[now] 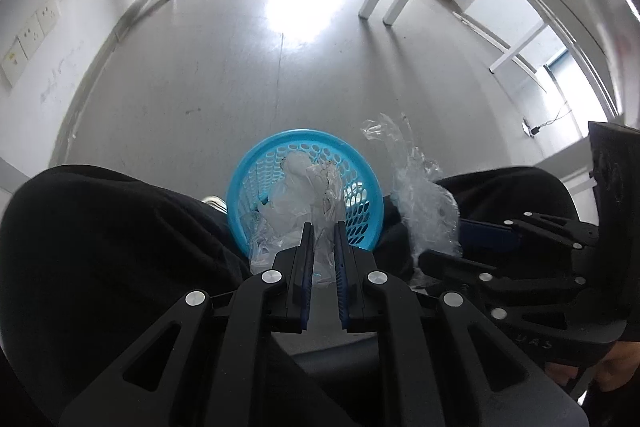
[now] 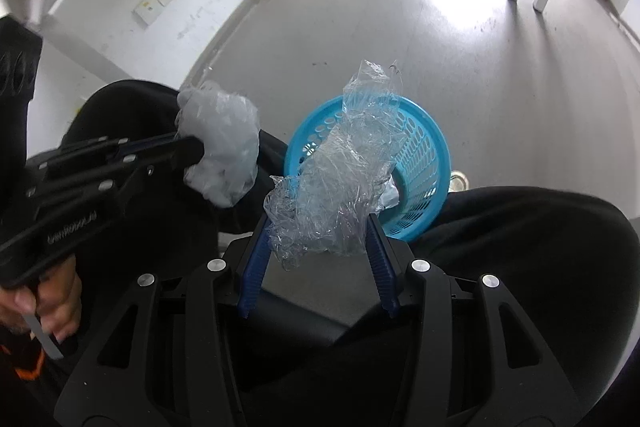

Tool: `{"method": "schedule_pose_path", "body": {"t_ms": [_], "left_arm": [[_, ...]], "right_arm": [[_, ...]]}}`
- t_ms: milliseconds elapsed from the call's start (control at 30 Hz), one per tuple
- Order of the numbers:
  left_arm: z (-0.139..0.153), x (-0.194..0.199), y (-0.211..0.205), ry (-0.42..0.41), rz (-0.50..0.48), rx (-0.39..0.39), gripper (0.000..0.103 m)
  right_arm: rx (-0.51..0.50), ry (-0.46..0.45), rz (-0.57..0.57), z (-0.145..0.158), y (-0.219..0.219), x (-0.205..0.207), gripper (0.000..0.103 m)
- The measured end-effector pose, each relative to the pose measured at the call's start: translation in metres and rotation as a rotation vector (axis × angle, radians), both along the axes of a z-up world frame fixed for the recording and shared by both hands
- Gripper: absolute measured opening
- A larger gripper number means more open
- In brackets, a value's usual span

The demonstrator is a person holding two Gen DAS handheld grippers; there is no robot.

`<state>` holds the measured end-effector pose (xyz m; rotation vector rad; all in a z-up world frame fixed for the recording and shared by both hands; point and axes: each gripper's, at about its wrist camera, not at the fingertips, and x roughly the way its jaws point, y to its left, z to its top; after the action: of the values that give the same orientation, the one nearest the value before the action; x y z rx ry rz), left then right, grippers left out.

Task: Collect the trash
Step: 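Lift the bubble wrap with the right tool while the left tool carries its bag toward the basket, then open both tools over the blue basket to drop the plastic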

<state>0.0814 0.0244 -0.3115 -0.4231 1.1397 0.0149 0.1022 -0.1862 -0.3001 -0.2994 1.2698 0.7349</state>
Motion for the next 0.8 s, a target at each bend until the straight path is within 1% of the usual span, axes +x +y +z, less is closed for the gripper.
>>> {"method": "schedule_pose_path", "body": {"t_ms": [167, 300, 400, 467, 567, 667, 800], "left_arm": [[-0.024, 0.025, 0.013, 0.061, 0.039, -0.044, 0.009], [-0.044, 0.045, 0.020, 0.107, 0.062, -0.060, 0.009], [-0.058, 0.058, 0.021, 0.148, 0.074, -0.075, 0.009], [-0.069, 0.068, 0.022, 0.178, 0.073, -0.085, 0.009], [-0.082, 0.081, 0.021, 0.209, 0.069, -0.077, 0.009], [-0.097, 0.091, 0.019, 0.248, 0.064, -0.068, 0.009], [-0.121, 0.105, 0.022, 0.316, 0.068, -0.093, 0.009]], "right_arm": [[-0.044, 0.050, -0.024, -0.027, 0.010, 0.033, 0.044], [-0.070, 0.130, -0.062, -0.054, 0.015, 0.056, 0.044], [-0.097, 0.164, -0.078, -0.076, 0.018, 0.072, 0.044], [-0.115, 0.199, -0.075, -0.089, 0.022, 0.082, 0.044], [-0.141, 0.239, -0.076, -0.107, 0.027, 0.093, 0.044], [-0.146, 0.314, -0.101, -0.128, 0.028, 0.105, 0.044], [-0.203, 0.347, -0.117, -0.156, 0.033, 0.121, 0.045]]}}
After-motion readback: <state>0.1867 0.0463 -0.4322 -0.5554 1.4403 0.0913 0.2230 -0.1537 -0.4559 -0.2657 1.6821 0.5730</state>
